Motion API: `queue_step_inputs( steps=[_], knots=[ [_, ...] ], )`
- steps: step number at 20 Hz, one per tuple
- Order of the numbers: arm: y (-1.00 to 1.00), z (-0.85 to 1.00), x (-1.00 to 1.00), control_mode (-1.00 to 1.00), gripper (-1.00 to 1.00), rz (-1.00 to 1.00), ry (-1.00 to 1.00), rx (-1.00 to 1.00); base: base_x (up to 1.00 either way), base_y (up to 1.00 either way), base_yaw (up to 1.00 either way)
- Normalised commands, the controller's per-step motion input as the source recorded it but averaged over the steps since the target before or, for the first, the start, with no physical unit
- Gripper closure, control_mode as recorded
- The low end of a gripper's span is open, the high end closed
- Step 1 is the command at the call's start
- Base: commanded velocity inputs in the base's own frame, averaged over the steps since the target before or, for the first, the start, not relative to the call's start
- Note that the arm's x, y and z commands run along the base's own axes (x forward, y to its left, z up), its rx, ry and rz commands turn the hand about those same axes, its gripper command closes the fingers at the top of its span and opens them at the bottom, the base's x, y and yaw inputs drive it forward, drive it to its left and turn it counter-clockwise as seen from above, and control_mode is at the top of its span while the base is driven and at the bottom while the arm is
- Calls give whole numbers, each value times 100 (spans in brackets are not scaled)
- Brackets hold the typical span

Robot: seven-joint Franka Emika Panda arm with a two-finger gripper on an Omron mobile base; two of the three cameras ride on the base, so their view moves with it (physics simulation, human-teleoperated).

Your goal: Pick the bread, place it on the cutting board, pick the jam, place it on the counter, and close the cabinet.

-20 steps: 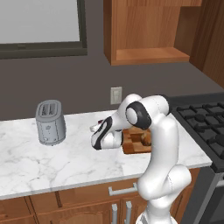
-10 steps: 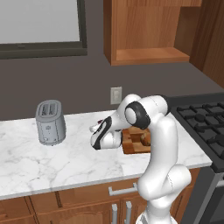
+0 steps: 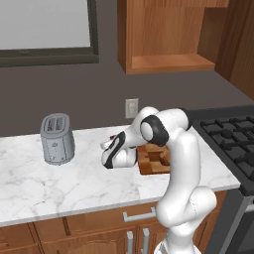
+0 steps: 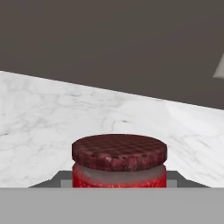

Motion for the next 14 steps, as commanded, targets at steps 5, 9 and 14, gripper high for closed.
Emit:
queue_step_inputs(
  steps=[5,9,14],
  knots=[
    [2,-19,0,-100,100,0,-1,0,0,0,0],
    [0,-8,0,-100,100,0,0,0,0,0,0],
    [0,-10,0,-100,100,0,0,0,0,0,0]
  ],
)
